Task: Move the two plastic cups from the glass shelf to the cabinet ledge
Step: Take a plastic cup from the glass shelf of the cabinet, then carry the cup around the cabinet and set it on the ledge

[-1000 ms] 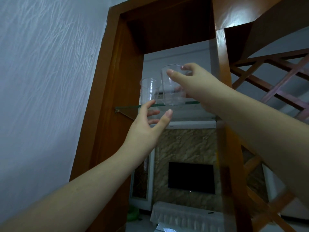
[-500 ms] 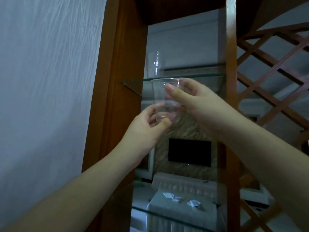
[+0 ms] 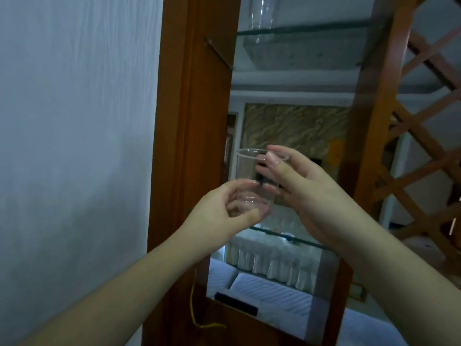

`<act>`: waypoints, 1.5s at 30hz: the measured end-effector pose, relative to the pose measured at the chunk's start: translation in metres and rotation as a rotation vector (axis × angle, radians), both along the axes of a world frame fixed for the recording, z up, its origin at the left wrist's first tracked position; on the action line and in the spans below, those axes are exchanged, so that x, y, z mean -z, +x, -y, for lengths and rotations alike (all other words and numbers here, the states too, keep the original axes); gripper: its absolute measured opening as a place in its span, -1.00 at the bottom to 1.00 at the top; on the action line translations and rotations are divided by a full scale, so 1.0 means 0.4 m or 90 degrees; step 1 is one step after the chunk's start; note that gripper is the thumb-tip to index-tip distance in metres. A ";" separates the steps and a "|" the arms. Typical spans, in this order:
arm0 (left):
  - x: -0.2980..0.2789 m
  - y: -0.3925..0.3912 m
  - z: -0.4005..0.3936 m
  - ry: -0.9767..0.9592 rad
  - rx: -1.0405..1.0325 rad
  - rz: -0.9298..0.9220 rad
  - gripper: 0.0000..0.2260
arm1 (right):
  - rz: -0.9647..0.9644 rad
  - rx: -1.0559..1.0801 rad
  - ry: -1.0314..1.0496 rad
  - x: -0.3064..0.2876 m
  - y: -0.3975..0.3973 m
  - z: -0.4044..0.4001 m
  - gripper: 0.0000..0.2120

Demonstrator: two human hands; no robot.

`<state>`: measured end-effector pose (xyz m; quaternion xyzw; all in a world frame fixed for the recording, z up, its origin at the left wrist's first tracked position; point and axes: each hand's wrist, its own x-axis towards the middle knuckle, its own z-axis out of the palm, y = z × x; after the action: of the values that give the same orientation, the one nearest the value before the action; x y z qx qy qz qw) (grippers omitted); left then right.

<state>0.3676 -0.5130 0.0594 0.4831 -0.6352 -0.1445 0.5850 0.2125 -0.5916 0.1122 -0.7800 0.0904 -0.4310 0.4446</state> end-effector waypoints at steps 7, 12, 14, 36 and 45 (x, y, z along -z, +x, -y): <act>0.147 -0.011 -0.031 0.076 0.029 -0.035 -0.42 | 0.000 -0.001 0.094 0.170 -0.017 -0.029 -0.39; 0.246 -0.013 -0.040 0.161 0.053 -0.050 -0.49 | -0.042 0.051 0.098 0.290 -0.055 -0.038 -0.43; 0.287 -0.016 -0.040 0.199 0.081 -0.058 -0.48 | -0.064 0.065 0.100 0.328 -0.069 -0.045 -0.39; 0.482 -0.402 0.055 0.501 0.438 -0.685 -0.46 | -0.090 0.333 0.177 0.517 -0.446 -0.135 -0.40; 0.484 -0.775 0.028 0.542 0.524 -0.597 -0.58 | 0.003 0.460 0.210 0.550 -0.817 -0.225 -0.36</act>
<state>0.0576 -0.5244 -0.1344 0.2789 -0.3380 -0.7750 0.4554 -0.1143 -0.5017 -0.1078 -0.6152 0.4260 -0.5409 0.3841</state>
